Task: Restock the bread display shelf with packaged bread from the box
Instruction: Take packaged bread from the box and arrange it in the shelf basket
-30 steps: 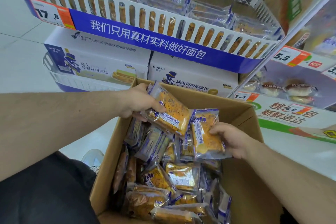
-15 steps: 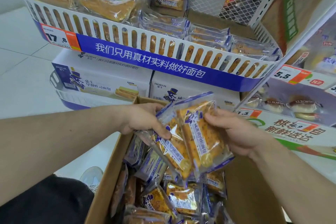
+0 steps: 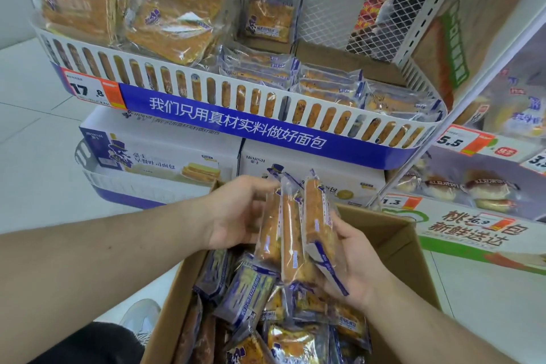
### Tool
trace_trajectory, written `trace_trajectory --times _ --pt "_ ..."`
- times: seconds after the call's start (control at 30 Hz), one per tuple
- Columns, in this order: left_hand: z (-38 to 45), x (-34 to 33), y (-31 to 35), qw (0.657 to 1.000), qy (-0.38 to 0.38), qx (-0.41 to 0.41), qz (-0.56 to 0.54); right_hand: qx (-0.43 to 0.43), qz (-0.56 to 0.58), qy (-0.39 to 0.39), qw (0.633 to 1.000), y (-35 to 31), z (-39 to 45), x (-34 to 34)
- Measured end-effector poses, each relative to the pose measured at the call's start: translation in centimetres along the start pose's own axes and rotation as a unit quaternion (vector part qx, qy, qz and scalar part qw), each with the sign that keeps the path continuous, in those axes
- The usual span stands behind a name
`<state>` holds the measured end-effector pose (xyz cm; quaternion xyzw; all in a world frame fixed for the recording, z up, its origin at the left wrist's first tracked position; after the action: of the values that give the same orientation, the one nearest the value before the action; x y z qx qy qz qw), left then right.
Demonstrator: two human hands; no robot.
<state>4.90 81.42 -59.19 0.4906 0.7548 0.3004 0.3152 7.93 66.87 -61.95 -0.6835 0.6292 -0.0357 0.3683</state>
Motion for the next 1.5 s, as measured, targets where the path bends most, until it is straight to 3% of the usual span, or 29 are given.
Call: trace_trajectory --times 0.2,0.43,0.73,0.9,1.1,1.2,1.27,1.33,1.5 --pt "-0.8 -0.9 -0.4 1.000 0.000 -0.028 0.013 0.026 -0.002 0.023 0.999 -0.4 0.4 -0.6" --pt "-0.7 -0.3 -0.2 0.998 0.038 -0.042 0.034 0.052 -0.027 -0.010 0.998 -0.8 -0.7 -1.8" --pt "-1.5 -1.1 -0.4 0.970 -0.016 -0.023 0.242 0.064 -0.079 -0.019 0.995 -0.5 -1.2 -3.1" --pt "-1.4 -0.8 1.1 0.994 -0.002 -0.050 0.100 0.118 -0.136 -0.045 0.983 -3.6 -3.3 -5.1" --pt "-3.2 -1.3 3.9 0.991 -0.016 -0.128 -0.046 0.194 -0.135 -0.043 0.971 -6.9 -5.6 -6.6" --pt "-4.3 -0.8 6.1 0.971 0.017 -0.185 -0.151 0.206 -0.047 -0.032 0.977 -7.6 -5.5 -6.3" --pt "-4.8 0.0 7.5 0.945 0.058 -0.228 -0.228 0.214 0.020 0.003 0.977 -7.2 -4.8 -5.7" --pt "-4.9 1.1 8.5 0.914 0.105 -0.268 -0.285 0.216 0.055 -0.011 0.975 -5.6 -4.4 -6.6" --pt "-5.8 0.8 8.3 0.912 0.146 -0.321 -0.209 0.269 0.105 -0.063 0.955 -5.2 -5.4 -11.3"
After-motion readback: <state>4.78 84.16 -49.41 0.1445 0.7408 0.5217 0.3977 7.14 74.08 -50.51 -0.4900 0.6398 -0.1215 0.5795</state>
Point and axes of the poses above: each hand's wrist, its own z-axis towards the middle knuckle, its own x-axis out of the back of the hand, y = z × x, the point moved 8 cm from there along z, towards the middle knuckle, and after that the axes turned 9 degrees about y, right-handed, at the moved point
